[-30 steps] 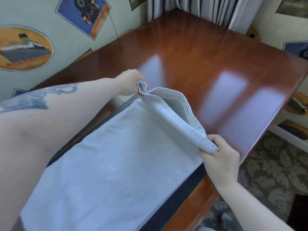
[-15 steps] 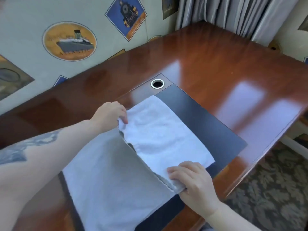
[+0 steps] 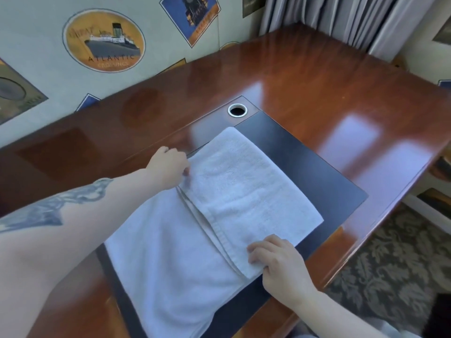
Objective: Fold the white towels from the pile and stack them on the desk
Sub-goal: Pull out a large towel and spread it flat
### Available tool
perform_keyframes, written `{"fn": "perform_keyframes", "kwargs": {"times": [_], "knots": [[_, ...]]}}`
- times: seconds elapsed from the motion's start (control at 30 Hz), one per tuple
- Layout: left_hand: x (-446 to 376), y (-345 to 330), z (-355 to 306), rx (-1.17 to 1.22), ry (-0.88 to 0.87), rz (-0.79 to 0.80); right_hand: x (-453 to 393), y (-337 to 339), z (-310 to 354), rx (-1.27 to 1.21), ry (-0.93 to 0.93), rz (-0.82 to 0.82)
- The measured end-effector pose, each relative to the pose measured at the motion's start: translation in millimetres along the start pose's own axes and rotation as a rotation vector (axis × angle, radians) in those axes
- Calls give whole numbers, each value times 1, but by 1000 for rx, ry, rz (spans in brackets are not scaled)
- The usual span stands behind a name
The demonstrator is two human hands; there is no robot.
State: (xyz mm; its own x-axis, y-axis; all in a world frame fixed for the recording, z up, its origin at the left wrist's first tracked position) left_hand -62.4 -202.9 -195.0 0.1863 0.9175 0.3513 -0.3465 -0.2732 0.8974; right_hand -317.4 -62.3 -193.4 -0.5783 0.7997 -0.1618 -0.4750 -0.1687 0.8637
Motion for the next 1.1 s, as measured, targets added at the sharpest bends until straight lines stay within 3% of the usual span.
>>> {"fn": "perform_keyframes", "kwargs": {"times": [0.1, 0.17, 0.33, 0.53, 0.77, 0.93, 1.1], "knots": [[-13, 33, -20, 94, -5, -222, -16, 9, -17, -46, -189, -80], [-22, 46, -59, 248, -118, -336, -36, 3, -35, -1, -356, -24], [-50, 7, -137, 187, -202, -141, -70, -36, -68, 211, -487, 225], [-71, -3, -120, 214, -258, -199, -59, -30, -97, 311, -536, 167], [-115, 41, -76, -13, -294, -161, -34, 25, -155, 46, -856, 22], [-147, 70, -68, -65, -318, 139, -44, 28, -184, -322, -1053, 186], [-144, 82, -89, -288, -273, 90, -46, 37, -185, -438, -1054, 109]]}}
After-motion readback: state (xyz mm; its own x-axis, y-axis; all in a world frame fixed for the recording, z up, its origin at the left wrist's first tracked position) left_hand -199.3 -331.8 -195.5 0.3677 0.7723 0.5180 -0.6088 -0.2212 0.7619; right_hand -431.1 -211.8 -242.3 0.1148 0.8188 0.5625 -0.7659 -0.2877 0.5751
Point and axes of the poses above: each hand's wrist, its own x-axis away from the middle knuckle, its own y-axis out of the back of the hand, z = x × y, the point moved 9 cm from there along -x, towards the middle knuckle, and after that the axes turned 4 degrees about -y, right-handed, at the moved point
